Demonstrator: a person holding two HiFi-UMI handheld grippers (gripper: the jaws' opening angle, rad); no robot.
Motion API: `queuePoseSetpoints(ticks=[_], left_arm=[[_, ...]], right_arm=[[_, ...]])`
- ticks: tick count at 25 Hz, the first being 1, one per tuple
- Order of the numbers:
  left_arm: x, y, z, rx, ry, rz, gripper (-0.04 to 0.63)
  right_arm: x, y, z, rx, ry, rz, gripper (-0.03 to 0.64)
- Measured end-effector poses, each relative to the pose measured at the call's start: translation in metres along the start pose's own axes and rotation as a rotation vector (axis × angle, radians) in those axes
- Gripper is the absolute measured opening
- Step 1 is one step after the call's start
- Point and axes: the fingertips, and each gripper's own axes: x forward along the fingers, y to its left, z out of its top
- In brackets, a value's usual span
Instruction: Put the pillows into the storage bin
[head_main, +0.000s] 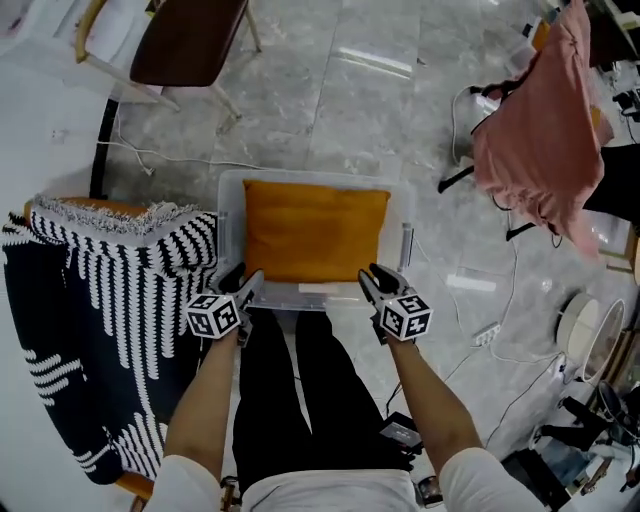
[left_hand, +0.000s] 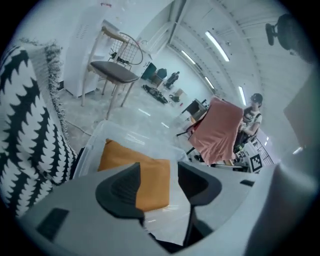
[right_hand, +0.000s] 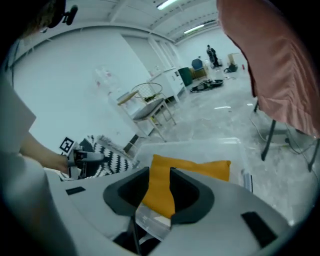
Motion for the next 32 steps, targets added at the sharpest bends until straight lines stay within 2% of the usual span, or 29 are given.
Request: queuePoseSetpoints(ticks=[3, 6, 9, 13, 17, 21, 25, 28, 32], left_arm=[[-0.043, -0.026, 0.011, 0.017, -0.058, -0.027, 0.233], [-0.106, -0.045, 0.035, 0.055, -0.127, -0.008, 0.225], [-0.180, -0.063, 0.073, 0.097, -0.259, 0.030, 0.218], [-0.292, -0.078, 0.113, 0.190, -0.450, 0.091, 0.218], [-0.419, -0.092, 0.121, 0.223, -0.670, 0.217, 0.218], [-0.550, -0.108, 0.094, 0.228, -0.851, 0.376, 0.218], [-0.672, -0.151, 0.038, 0.238, -1.007, 0.526, 0.216], [-0.742, -0.187, -0.012, 0.231, -1.087, 0.609, 0.216], [-0.819, -0.224, -0.091, 0.234, -1.151, 0.747, 0.213]], right_arm=[[-0.016, 0.059, 0.026, -0.096, -0.022, 0.114, 0.144], [-0.043, 0.128, 0.065, -0.209, -0.054, 0.212, 0.144], [-0.071, 0.197, 0.121, -0.330, -0.125, 0.310, 0.144], [-0.097, 0.289, 0.178, -0.477, -0.225, 0.426, 0.144], [-0.115, 0.384, 0.213, -0.606, -0.282, 0.563, 0.144], [-0.145, 0.494, 0.217, -0.708, -0.334, 0.713, 0.144], [-0.200, 0.604, 0.192, -0.783, -0.377, 0.880, 0.144], [-0.250, 0.668, 0.160, -0.824, -0.398, 0.979, 0.144], [-0.310, 0.737, 0.107, -0.863, -0.425, 1.104, 0.144]])
